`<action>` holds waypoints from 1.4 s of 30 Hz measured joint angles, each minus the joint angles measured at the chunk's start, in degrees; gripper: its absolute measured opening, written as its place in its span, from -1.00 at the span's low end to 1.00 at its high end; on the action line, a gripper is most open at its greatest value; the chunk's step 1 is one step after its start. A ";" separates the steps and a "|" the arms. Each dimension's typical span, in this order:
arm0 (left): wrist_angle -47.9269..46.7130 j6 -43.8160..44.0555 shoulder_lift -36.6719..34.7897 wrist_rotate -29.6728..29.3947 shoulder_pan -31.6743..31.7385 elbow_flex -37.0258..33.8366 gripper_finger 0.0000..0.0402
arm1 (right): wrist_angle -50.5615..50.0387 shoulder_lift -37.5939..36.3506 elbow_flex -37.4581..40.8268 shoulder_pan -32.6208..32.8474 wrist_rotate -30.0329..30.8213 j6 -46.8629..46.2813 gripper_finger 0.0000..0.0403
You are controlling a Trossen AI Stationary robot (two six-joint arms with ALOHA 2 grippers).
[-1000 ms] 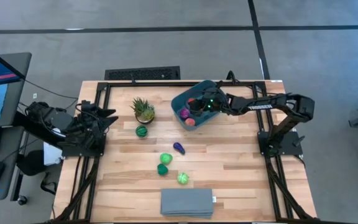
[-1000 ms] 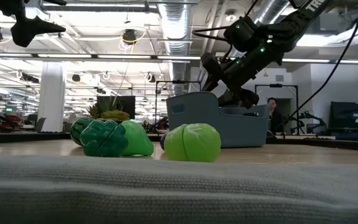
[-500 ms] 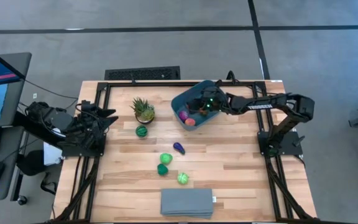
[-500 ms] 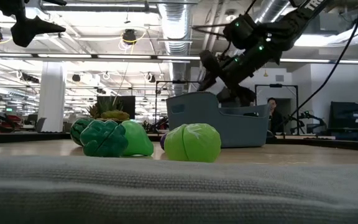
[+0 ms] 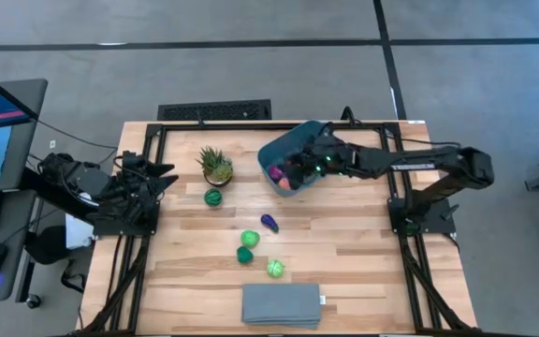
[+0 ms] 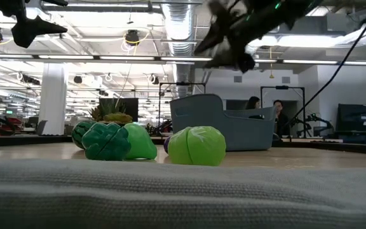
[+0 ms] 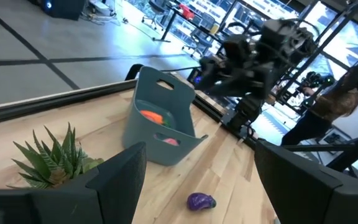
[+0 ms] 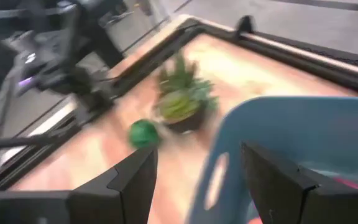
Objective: Pick and placing Produce into tupperware
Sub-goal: Put the eggplant into the bin
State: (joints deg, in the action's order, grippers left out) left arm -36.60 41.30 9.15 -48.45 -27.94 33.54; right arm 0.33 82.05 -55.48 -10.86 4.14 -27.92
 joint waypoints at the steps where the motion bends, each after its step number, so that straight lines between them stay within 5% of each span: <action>1: -0.05 -0.20 0.00 0.00 0.01 0.00 0.42 | -0.78 -1.08 0.00 1.24 -0.01 0.02 0.24; 9: -2.05 -0.57 0.00 0.23 0.00 0.00 0.42 | -11.20 -4.61 -0.04 13.57 4.78 -4.54 0.24; 20: -2.97 -0.68 0.00 1.45 0.01 0.00 0.42 | -10.28 3.70 -0.03 26.31 17.25 -11.50 0.24; 42: -3.17 -0.31 0.00 3.66 0.01 0.00 0.42 | -9.06 24.15 -9.43 27.40 18.59 -9.60 0.24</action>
State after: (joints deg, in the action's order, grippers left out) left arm -39.77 40.99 9.15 -44.78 -27.94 33.54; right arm -8.73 106.21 -64.92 16.54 22.73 -37.52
